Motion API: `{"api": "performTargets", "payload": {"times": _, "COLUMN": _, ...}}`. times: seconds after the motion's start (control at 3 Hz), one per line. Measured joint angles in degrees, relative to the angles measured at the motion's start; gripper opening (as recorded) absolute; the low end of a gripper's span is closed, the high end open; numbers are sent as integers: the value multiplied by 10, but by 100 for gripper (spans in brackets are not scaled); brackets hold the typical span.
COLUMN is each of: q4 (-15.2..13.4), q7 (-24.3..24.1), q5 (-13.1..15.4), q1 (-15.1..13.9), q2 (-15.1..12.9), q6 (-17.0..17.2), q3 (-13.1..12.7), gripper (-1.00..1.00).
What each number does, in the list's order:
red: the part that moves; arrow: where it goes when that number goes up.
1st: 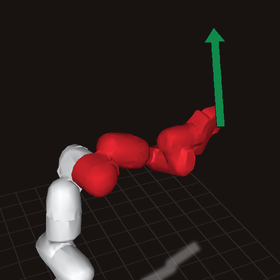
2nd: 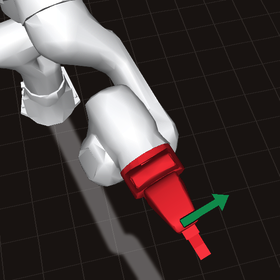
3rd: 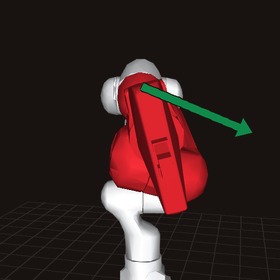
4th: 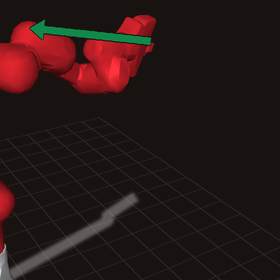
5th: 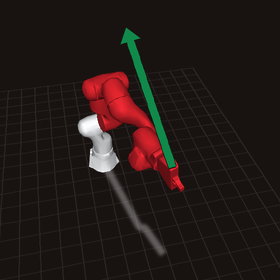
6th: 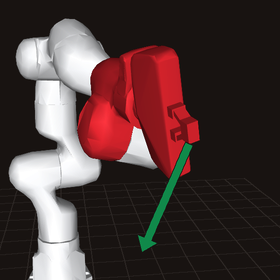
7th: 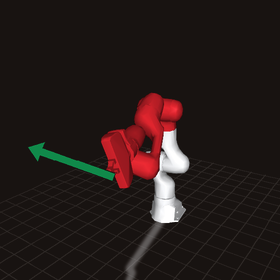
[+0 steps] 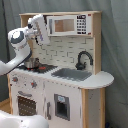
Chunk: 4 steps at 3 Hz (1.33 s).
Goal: Play with the kitchen
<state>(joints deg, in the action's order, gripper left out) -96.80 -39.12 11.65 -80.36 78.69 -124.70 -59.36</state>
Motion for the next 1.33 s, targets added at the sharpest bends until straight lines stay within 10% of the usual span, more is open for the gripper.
{"api": "performTargets", "payload": {"times": 1.33, "q4": -184, "q7": 40, "q5": 20, "q1": 145, "q2": 7, "q6": -9, "q3": 63, "gripper": -100}}
